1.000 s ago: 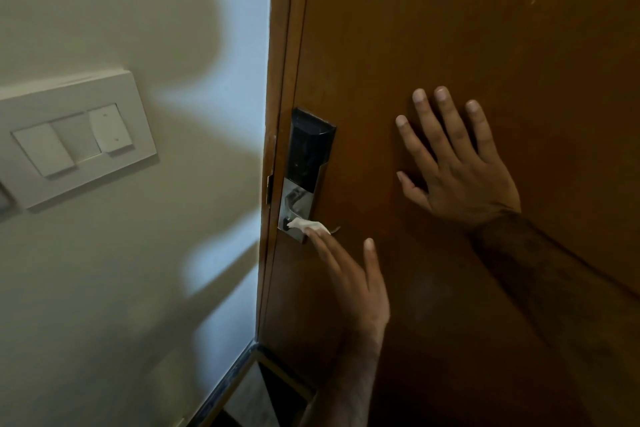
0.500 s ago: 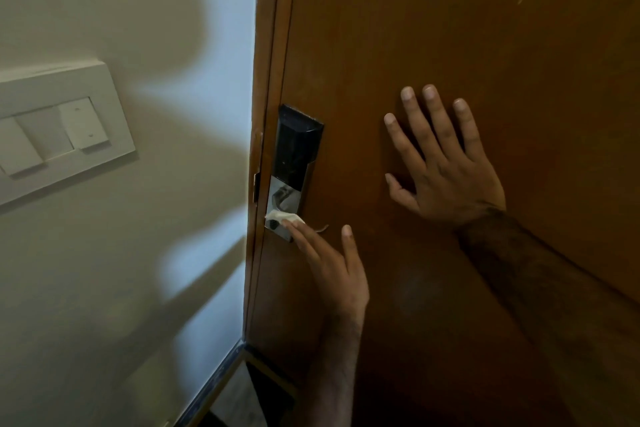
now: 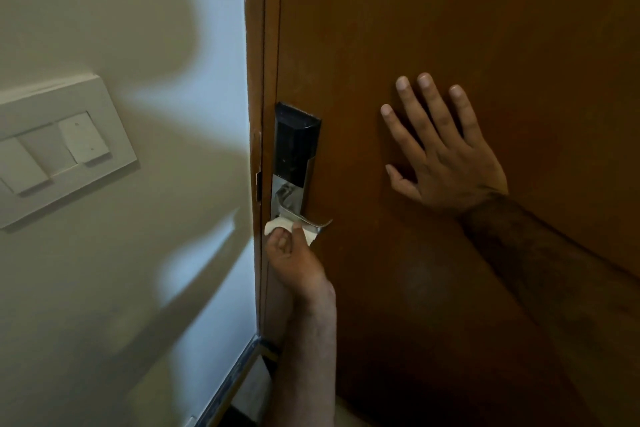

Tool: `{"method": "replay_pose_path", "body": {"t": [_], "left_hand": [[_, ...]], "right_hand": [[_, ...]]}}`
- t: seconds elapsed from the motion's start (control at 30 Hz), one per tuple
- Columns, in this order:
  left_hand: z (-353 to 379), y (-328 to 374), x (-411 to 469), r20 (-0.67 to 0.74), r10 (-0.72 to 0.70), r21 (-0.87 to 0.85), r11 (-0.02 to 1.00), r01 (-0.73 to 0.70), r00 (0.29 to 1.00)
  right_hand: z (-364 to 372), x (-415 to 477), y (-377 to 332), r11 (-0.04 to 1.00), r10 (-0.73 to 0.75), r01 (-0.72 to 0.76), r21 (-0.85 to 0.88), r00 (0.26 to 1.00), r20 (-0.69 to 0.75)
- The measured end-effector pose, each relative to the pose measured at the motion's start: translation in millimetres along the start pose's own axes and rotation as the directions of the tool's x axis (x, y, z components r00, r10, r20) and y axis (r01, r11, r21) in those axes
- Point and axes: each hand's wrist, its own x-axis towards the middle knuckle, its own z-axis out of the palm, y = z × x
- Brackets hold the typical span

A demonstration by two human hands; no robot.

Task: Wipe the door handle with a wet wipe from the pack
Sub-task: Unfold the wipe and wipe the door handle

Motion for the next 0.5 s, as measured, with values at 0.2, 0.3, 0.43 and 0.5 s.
{"method": "replay_pose_path", "body": {"t": [0.2, 0.3, 0.43, 0.5], "left_hand": [[-48.8, -8.5, 21.0, 0.107, -0.204, 0.083, 0.977, 0.196, 0.973], [-63.0, 2.1, 19.0, 0.292, -0.235, 0.101, 0.972, 0.214, 0.927], [-68.4, 20.1, 5.3, 0.486, -0.258, 0.143, 0.966, 0.215, 0.835], [-70.2, 29.0, -7.1, 0.558, -0.277, 0.175, 0.961, 0.216, 0.782]], "right_hand": [[-3.8, 0.6, 1.1, 0.998, 0.020, -0.023, 0.059, 0.999, 0.045], [-17.8, 1.1, -4.9, 0.983, 0.067, -0.085, 0.165, 0.991, 0.114], [-55.8, -11.3, -52.5, 0.724, 0.093, -0.346, 0.597, 0.906, 0.412], [-78.2, -19.0, -85.8, 0.396, 0.064, -0.658, 0.640, 0.715, 0.696]]}}
